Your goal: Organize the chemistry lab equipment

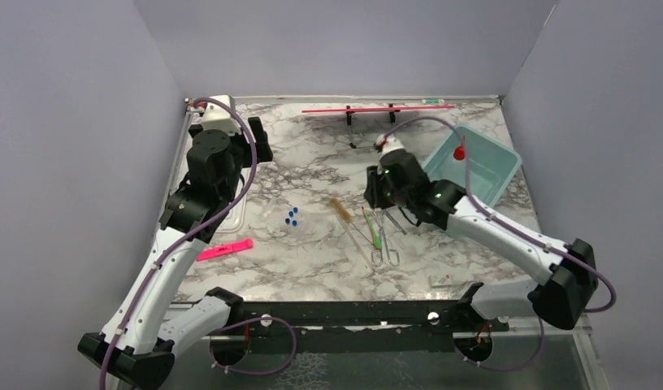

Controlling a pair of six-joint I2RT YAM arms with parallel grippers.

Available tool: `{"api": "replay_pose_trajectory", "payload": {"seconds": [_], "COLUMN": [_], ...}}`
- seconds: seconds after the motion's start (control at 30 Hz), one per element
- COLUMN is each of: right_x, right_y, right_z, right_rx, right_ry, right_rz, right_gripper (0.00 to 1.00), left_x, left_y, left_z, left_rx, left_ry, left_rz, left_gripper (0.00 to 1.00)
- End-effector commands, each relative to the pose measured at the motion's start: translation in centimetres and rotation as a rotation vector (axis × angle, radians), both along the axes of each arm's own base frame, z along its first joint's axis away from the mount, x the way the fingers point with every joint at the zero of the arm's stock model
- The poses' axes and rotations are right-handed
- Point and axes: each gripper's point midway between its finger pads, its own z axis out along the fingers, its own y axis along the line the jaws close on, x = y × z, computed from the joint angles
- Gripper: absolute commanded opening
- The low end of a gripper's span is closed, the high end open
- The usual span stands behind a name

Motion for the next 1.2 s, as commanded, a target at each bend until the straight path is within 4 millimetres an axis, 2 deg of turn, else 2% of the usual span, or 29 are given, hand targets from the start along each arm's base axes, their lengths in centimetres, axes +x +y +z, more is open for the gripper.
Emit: {"api": "replay_pose_trajectory", "payload": {"seconds": [0.0, 0.1, 0.17, 0.3, 0.57, 0.73, 0.83, 0.93, 1.03, 1.17], "right_x": [-2.3, -2.4, -2.1, -1.6, -1.3, -0.8, -0.4, -0.1, 0.4, 0.6], "right_y": [2.1, 3.1, 3.3, 4.2, 5.6, 5.3, 5.5, 6.0, 6.6, 7.5], "right_z": [-7.2, -10.6, -12.2, -14.8, -17.6, -18.9, -18.6, -17.0, -14.5, -10.6], "right_rx": [-0.153, -0.173, -0.197, -0.238, -0.273, -0.333, -0.343, -0.322, -0.27, -0.17], "right_ry": [0.085, 0.127, 0.148, 0.183, 0.216, 0.217, 0.189, 0.143, 0.077, -0.006], "right_rz": [0.058, 0.093, 0.089, 0.118, 0.178, 0.196, 0.22, 0.249, 0.256, 0.261], "right_gripper": [0.33, 0.36, 0.4, 0.42, 0.41, 0.32, 0.2, 0.09, 0.01, 0.01], "left_x": [-0.1, -0.2, -0.3, -0.3, -0.3, -0.2, -0.2, -0.2, -0.1, -0.2], "left_y": [-0.2, -0.2, -0.2, -0.4, -0.3, -0.2, -0.2, -0.1, -0.1, 0.1], "left_z": [1.3, 1.3, 1.4, 1.3, 1.2, 1.1, 1.2, 1.3, 1.3, 1.2], "left_rx": [-0.02, -0.023, -0.025, -0.034, -0.031, -0.024, -0.022, -0.02, -0.019, -0.016], "left_ry": [-0.034, -0.036, -0.037, -0.035, -0.032, -0.029, -0.032, -0.033, -0.034, -0.033], "left_rz": [-0.004, -0.004, -0.005, -0.011, -0.008, -0.003, 0.001, 0.004, 0.005, 0.013], "left_gripper": [0.93, 0.93, 0.92, 0.92, 0.93, 0.92, 0.93, 0.93, 0.93, 0.93]}}
